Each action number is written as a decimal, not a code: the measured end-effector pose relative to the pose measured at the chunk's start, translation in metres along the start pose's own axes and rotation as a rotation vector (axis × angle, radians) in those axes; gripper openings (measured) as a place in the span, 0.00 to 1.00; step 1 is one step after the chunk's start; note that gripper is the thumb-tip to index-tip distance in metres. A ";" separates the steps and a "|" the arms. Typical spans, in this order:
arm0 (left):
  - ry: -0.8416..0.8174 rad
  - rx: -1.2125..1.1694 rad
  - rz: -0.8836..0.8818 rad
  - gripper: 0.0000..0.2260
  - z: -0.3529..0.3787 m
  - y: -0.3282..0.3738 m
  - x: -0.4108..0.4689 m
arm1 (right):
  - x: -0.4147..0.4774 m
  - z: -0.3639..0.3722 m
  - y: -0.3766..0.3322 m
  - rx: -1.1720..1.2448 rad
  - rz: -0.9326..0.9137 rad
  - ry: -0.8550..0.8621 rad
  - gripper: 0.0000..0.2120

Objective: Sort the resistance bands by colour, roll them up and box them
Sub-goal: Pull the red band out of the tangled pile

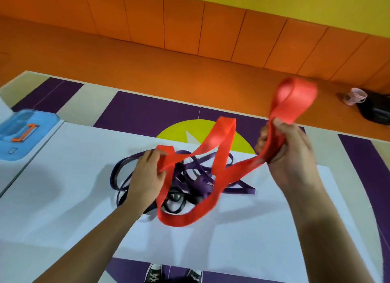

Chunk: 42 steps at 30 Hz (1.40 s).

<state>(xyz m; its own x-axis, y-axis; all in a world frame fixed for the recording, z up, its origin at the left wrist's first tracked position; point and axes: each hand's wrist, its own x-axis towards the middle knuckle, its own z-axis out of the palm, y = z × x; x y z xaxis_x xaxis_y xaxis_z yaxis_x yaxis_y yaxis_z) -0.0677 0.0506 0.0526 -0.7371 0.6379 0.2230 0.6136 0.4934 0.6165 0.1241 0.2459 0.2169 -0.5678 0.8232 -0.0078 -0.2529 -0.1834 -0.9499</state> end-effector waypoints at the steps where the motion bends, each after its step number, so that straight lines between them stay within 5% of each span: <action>1: 0.008 0.015 -0.022 0.17 -0.006 -0.004 0.003 | 0.002 0.000 -0.009 0.012 -0.016 -0.006 0.12; 6: -0.073 -0.019 -0.133 0.13 -0.022 0.005 0.005 | 0.008 -0.003 0.003 -0.165 0.012 0.019 0.07; 9: -0.224 -0.381 -0.273 0.10 -0.029 0.025 0.007 | 0.005 -0.006 0.031 -0.339 0.051 -0.040 0.04; 12: -0.359 -0.618 -0.234 0.09 -0.036 0.050 0.008 | -0.001 -0.010 0.053 -0.422 0.123 -0.133 0.04; 16: -0.307 -0.767 -0.223 0.11 -0.043 0.090 0.018 | -0.007 -0.009 0.078 -0.474 0.228 -0.171 0.07; 19: -0.316 -0.805 -0.253 0.13 -0.035 0.114 0.023 | -0.010 -0.001 0.095 -0.552 0.210 -0.031 0.10; 24: -0.337 -0.704 -0.248 0.16 -0.014 0.123 0.019 | -0.025 0.006 0.103 -0.560 0.143 -0.096 0.16; 31: -0.377 -0.687 -0.398 0.47 -0.019 0.106 0.020 | -0.038 0.003 0.107 -0.529 0.094 -0.132 0.12; 37: -0.560 -0.646 -0.284 0.26 -0.028 0.105 0.022 | -0.061 -0.001 0.118 -0.393 0.101 -0.069 0.11; 42: -0.443 -0.738 -0.260 0.13 -0.027 0.104 0.020 | -0.083 -0.012 0.123 -0.277 0.198 -0.196 0.33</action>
<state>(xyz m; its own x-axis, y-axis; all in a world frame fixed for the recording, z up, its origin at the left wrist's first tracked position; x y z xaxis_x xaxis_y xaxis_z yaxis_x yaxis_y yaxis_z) -0.0265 0.0985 0.1414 -0.5569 0.8038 -0.2090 -0.0086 0.2460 0.9692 0.1497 0.1611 0.0968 -0.7300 0.6633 -0.1647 0.0821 -0.1542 -0.9846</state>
